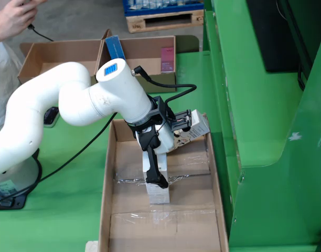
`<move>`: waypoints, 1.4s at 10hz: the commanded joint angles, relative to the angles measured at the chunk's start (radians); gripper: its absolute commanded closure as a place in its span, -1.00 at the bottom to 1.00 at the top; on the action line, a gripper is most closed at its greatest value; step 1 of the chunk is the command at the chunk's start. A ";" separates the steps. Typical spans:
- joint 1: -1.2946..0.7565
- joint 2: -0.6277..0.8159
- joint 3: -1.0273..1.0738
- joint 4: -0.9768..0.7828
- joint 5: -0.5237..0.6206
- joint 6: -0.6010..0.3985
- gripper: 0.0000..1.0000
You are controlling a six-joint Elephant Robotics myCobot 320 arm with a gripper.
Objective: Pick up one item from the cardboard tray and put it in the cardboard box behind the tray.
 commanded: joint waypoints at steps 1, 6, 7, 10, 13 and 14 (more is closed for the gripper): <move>0.001 0.038 0.021 0.011 -0.007 -0.005 -1.00; 0.001 0.038 0.021 0.011 -0.007 -0.005 -0.60; 0.001 0.038 0.021 0.011 -0.007 -0.005 -0.40; 0.001 0.038 0.021 0.011 -0.007 -0.005 0.20; 0.001 0.038 0.021 0.011 -0.007 -0.005 0.80; 0.001 0.038 0.021 0.011 -0.007 -0.005 1.00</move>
